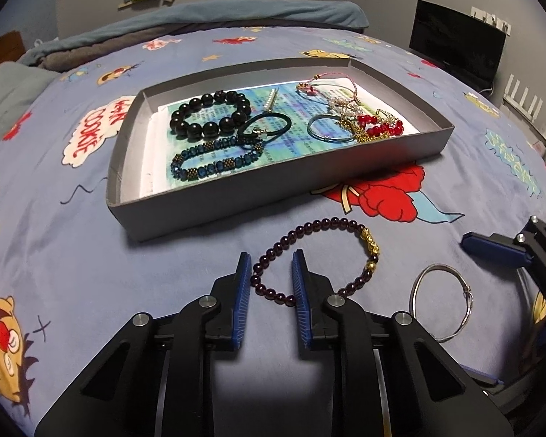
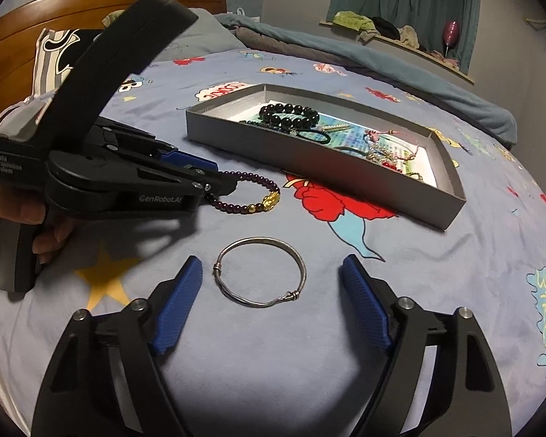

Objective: Organize jewelry
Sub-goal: 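Grasp the dark red bead bracelet with the left tool while the right tool grasps the silver bangle, then carry the red bead bracelet and bangle into the tray and open both tools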

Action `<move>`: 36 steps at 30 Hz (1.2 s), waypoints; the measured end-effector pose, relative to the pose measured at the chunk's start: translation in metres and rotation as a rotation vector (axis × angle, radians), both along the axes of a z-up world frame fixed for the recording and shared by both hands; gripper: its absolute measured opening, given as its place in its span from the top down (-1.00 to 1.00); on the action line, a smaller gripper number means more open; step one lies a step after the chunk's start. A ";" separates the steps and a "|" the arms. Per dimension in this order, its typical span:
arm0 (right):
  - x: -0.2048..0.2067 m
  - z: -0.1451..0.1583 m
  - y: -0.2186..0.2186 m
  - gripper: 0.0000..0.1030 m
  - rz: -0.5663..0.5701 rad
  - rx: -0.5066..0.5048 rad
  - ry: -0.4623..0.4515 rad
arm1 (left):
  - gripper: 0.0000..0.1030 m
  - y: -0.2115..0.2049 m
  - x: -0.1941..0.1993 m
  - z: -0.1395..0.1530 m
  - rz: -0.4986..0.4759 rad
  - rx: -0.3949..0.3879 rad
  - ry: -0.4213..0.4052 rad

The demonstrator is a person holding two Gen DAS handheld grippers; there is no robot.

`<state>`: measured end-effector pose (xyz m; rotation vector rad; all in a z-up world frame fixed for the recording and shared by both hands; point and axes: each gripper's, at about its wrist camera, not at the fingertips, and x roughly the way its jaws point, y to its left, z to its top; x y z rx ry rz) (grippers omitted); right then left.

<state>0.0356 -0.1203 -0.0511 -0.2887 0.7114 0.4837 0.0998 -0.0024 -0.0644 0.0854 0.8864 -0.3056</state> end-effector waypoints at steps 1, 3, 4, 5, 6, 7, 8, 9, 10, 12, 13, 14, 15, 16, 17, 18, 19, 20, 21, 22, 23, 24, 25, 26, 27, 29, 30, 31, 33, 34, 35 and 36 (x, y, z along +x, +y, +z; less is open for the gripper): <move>-0.001 0.000 0.000 -0.44 0.001 0.001 0.001 | 0.55 0.001 0.000 -0.001 0.000 -0.004 0.005; 0.001 -0.001 -0.001 -0.35 0.003 0.004 0.005 | 0.58 0.002 -0.001 -0.001 0.000 -0.013 0.009; 0.001 -0.001 -0.001 -0.32 0.003 0.005 0.007 | 0.58 0.002 -0.001 0.000 -0.001 -0.018 0.013; 0.001 -0.001 -0.001 -0.25 0.005 0.006 0.010 | 0.60 0.002 -0.002 0.000 -0.001 -0.020 0.014; 0.001 -0.001 -0.001 -0.20 0.005 0.008 0.011 | 0.65 0.002 -0.002 0.000 -0.001 -0.022 0.014; 0.002 -0.002 -0.001 -0.18 0.007 0.011 0.016 | 0.68 0.003 -0.003 0.000 0.001 -0.022 0.013; 0.002 -0.002 -0.002 -0.12 0.008 0.012 0.020 | 0.74 0.003 -0.003 0.000 0.003 -0.021 0.013; 0.002 -0.002 -0.002 -0.07 0.009 0.014 0.022 | 0.78 0.004 -0.003 0.000 0.005 -0.022 0.012; 0.002 -0.002 -0.002 -0.04 0.010 0.016 0.024 | 0.78 0.005 -0.004 0.000 0.005 -0.027 0.013; 0.003 -0.002 -0.002 0.00 0.010 0.019 0.027 | 0.80 0.006 -0.004 0.000 0.002 -0.029 0.014; 0.003 -0.002 -0.002 0.00 0.010 0.020 0.027 | 0.83 0.006 -0.005 0.000 0.001 -0.026 0.012; 0.004 -0.002 -0.002 0.01 0.010 0.020 0.027 | 0.85 0.006 -0.005 0.000 0.001 -0.024 0.013; 0.004 -0.002 -0.002 0.01 0.009 0.021 0.026 | 0.86 0.006 -0.006 0.000 -0.001 -0.024 0.014; 0.004 -0.002 -0.002 0.01 0.009 0.020 0.026 | 0.86 0.006 -0.006 0.001 -0.001 -0.025 0.013; 0.004 -0.001 -0.002 0.01 0.008 0.021 0.025 | 0.87 0.007 -0.006 0.001 -0.002 -0.027 0.013; 0.004 -0.001 -0.003 0.01 0.007 0.023 0.023 | 0.87 0.007 -0.007 0.001 -0.004 -0.026 0.014; 0.004 -0.001 -0.003 0.01 0.006 0.027 0.023 | 0.88 0.007 -0.008 0.002 -0.004 -0.026 0.013; 0.004 0.000 -0.004 0.01 0.003 0.032 0.025 | 0.88 0.008 -0.009 0.003 -0.005 -0.027 0.010; 0.005 0.000 -0.005 0.01 0.001 0.039 0.027 | 0.88 0.008 -0.010 0.003 -0.006 -0.027 0.008; 0.005 0.000 -0.006 0.01 -0.002 0.043 0.028 | 0.88 0.009 -0.011 0.004 -0.009 -0.026 0.008; 0.005 0.001 -0.007 0.01 -0.005 0.048 0.029 | 0.88 0.009 -0.011 0.005 -0.010 -0.026 0.006; 0.006 0.001 -0.008 0.01 -0.007 0.052 0.030 | 0.88 0.009 -0.013 0.006 -0.010 -0.029 0.002; 0.005 0.001 -0.009 0.01 -0.010 0.055 0.030 | 0.88 0.010 -0.014 0.007 -0.013 -0.030 -0.001; 0.006 0.002 -0.010 0.01 -0.015 0.059 0.028 | 0.88 0.010 -0.015 0.008 -0.015 -0.030 -0.003; 0.006 0.002 -0.010 0.01 -0.017 0.062 0.029 | 0.88 0.011 -0.017 0.009 -0.016 -0.030 -0.009; 0.006 0.002 -0.011 0.01 -0.018 0.066 0.031 | 0.88 0.012 -0.019 0.011 -0.018 -0.028 -0.016; 0.006 0.002 -0.010 0.01 -0.019 0.067 0.029 | 0.88 0.012 -0.020 0.012 -0.019 -0.028 -0.018; 0.005 0.002 -0.011 0.01 -0.021 0.067 0.028 | 0.88 0.014 -0.022 0.014 -0.020 -0.031 -0.025; 0.005 0.003 -0.011 0.01 -0.024 0.071 0.025 | 0.88 0.016 -0.024 0.017 -0.019 -0.033 -0.037; 0.005 0.004 -0.012 0.01 -0.026 0.073 0.023 | 0.88 0.017 -0.025 0.019 -0.017 -0.036 -0.045; 0.004 0.005 -0.013 0.01 -0.030 0.078 0.019 | 0.88 0.019 -0.026 0.021 -0.017 -0.040 -0.049; 0.004 0.005 -0.014 0.01 -0.034 0.082 0.016 | 0.88 0.020 -0.026 0.023 -0.018 -0.042 -0.054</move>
